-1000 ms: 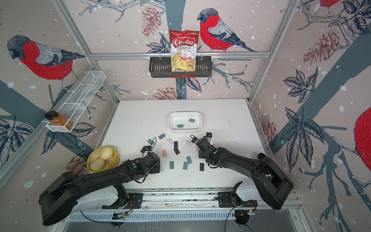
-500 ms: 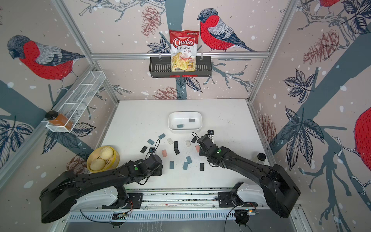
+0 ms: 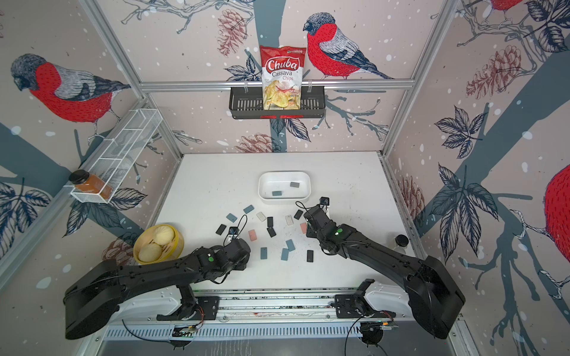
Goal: Put the eraser in the storage box
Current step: Place the eraser in the storage box, then pick up the eraser from the center of the board.
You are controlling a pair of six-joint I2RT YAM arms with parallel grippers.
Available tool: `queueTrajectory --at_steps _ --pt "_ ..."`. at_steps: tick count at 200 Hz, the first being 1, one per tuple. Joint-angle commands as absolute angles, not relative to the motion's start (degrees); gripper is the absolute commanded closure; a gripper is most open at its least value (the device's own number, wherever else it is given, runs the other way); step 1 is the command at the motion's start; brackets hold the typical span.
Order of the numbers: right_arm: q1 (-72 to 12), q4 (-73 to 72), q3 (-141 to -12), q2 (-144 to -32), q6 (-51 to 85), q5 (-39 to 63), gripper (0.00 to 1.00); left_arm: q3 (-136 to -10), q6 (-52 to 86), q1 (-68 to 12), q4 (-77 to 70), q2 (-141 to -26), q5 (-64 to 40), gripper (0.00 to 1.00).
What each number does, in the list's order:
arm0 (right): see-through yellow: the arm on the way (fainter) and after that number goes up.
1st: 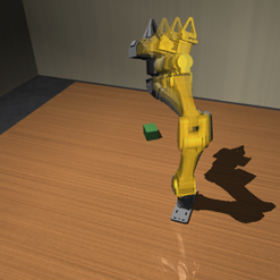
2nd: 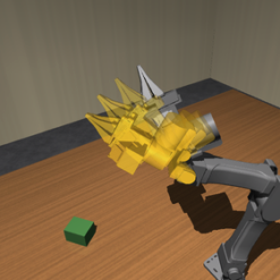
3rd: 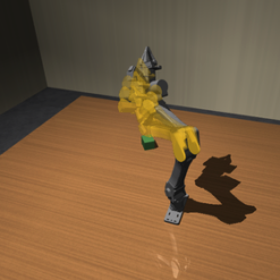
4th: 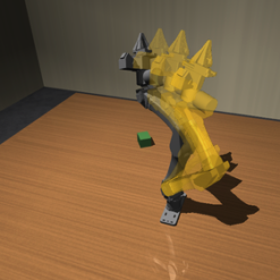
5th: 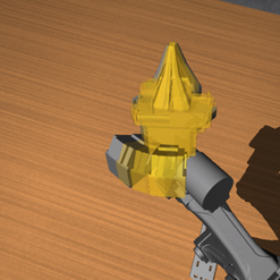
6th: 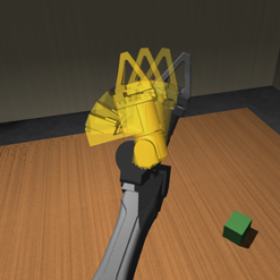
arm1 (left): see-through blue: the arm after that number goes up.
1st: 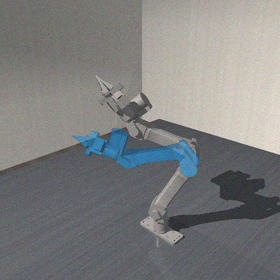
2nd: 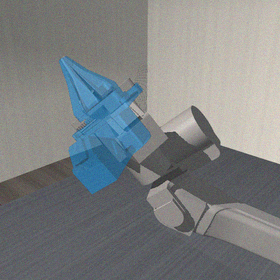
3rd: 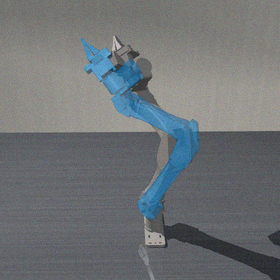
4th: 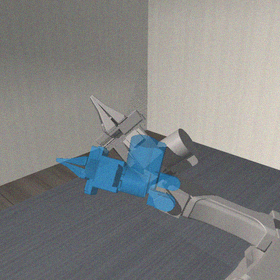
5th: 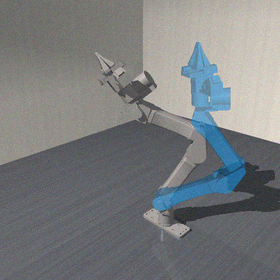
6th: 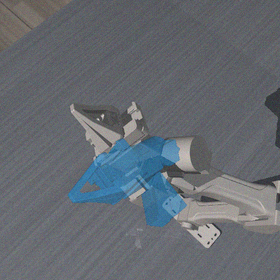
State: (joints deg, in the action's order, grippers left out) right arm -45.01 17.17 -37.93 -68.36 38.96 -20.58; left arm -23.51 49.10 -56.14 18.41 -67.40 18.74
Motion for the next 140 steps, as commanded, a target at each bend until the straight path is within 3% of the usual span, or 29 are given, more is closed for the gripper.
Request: queueTrajectory --at_steps 1,57,140 --pt "-45.1 18.0 -38.6 -67.9 39.2 -21.1 0.94 -23.0 50.3 -56.2 22.0 -68.1 14.4 0.47" --pt "-45.1 18.7 -39.9 -67.9 38.6 -21.4 0.94 -21.9 51.2 -56.6 23.5 -67.3 13.1 0.63" --pt "-44.7 18.5 -46.2 -72.2 35.6 -20.8 0.96 -21.8 52.2 -57.2 23.7 -67.5 12.5 0.73"
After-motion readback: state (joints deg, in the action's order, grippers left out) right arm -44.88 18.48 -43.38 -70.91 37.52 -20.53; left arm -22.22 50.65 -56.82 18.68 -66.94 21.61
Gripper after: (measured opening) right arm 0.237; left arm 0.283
